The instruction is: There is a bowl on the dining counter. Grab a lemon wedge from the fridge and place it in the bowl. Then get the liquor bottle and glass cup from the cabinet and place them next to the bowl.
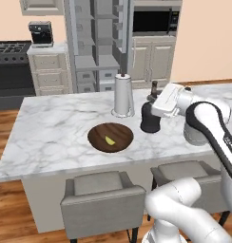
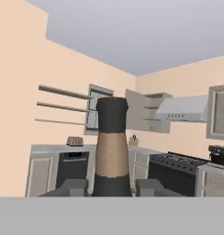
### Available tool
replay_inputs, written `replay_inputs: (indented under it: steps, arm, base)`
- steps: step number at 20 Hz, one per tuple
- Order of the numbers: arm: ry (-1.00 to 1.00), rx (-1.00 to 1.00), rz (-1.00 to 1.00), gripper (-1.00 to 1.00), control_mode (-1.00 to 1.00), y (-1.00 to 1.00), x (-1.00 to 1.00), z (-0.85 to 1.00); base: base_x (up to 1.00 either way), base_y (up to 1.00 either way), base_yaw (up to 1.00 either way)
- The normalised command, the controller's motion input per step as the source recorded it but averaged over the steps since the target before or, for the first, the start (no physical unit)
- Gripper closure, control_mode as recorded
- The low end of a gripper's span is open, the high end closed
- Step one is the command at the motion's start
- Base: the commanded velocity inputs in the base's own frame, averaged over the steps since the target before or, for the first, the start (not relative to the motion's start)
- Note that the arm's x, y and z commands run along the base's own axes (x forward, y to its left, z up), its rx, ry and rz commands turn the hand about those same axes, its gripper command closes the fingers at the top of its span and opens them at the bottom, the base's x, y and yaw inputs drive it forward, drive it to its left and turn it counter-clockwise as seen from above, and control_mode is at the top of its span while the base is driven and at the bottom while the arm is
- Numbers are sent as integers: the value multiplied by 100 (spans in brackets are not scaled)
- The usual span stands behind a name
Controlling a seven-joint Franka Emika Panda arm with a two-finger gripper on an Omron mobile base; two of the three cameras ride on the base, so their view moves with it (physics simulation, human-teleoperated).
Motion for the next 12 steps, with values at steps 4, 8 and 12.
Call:
replay_inputs:
  steps: [4, 8, 12]
  arm:
    - [2, -10, 18, 100, -100, -27, 20, -50]
    - [10, -1, 7, 100, -100, -22, 44, -33]
    - [15, 0, 12, 100, -100, -24, 61, -31]
  base:
    - [0, 0, 0]
    - [0, 0, 0]
    - [0, 0, 0]
